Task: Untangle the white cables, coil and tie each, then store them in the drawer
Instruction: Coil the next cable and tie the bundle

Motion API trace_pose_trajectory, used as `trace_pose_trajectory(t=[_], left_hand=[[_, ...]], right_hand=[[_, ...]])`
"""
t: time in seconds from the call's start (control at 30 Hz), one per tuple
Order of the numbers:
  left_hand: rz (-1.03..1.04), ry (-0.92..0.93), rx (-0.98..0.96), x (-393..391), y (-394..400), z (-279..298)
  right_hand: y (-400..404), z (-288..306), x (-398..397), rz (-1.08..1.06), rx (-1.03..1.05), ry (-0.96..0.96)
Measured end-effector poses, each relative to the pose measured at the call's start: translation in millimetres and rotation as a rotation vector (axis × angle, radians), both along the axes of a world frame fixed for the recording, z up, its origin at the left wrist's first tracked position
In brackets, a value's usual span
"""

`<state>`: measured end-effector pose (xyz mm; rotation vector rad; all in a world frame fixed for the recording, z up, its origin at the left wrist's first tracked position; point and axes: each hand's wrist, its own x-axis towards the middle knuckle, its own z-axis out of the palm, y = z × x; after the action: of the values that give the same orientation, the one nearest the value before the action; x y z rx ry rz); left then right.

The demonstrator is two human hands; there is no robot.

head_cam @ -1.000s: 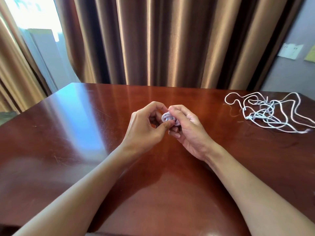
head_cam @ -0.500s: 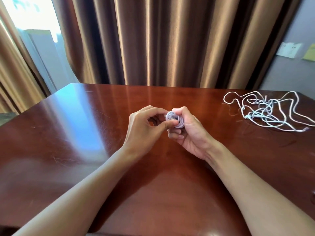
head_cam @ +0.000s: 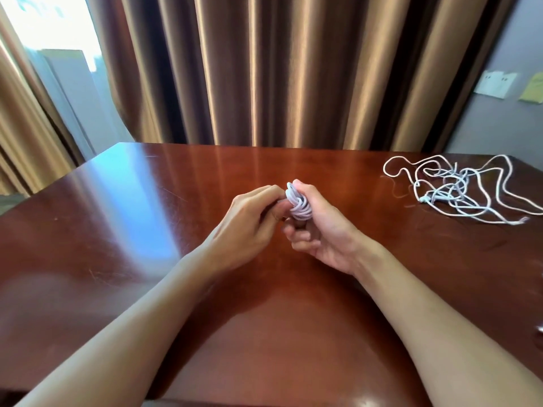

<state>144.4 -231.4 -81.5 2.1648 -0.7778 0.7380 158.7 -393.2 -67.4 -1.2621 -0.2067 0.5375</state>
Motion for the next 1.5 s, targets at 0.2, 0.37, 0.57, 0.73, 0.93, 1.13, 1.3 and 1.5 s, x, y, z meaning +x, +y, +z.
trace_pose_trajectory(t=[0.2,0.37,0.57,0.73,0.93,1.13,1.3,1.5], left_hand=[[0.010,0.085,-0.046,-4.2,-4.5,1.1],[0.000,0.147,-0.064,-5.5,-8.7,0.6],[0.001,0.253,-0.209,-7.2,-9.5,0.4],[-0.040,0.325,-0.277,-5.4,-10.6,-0.7],[-0.015,0.447,-0.266,4.1,-16.5,-13.1],[0.132,0.451,-0.114,2.3,-45.7,-13.3],[0.074,0.445,0.015,-4.1,-96.2,-7.6],[-0.015,0.481,0.086,-18.0,-171.9,0.8]], right_hand=[[4.9,-3.9,-6.0,-0.024,-0.145,-0.302],[9.3,-5.8,-3.7,-0.147,-0.193,-0.402],[5.6,-2.4,-2.2,-0.178,-0.118,-0.353],[1.1,-1.0,1.8,-0.203,-0.037,-0.278],[-11.2,-1.7,7.5,-0.121,-0.120,-0.159],[-50.6,2.8,-7.6,-0.207,-0.224,-0.142],[-110.0,4.6,-30.3,-0.249,-0.505,-0.267],[-184.9,14.5,-52.4,-0.348,-0.860,-0.416]])
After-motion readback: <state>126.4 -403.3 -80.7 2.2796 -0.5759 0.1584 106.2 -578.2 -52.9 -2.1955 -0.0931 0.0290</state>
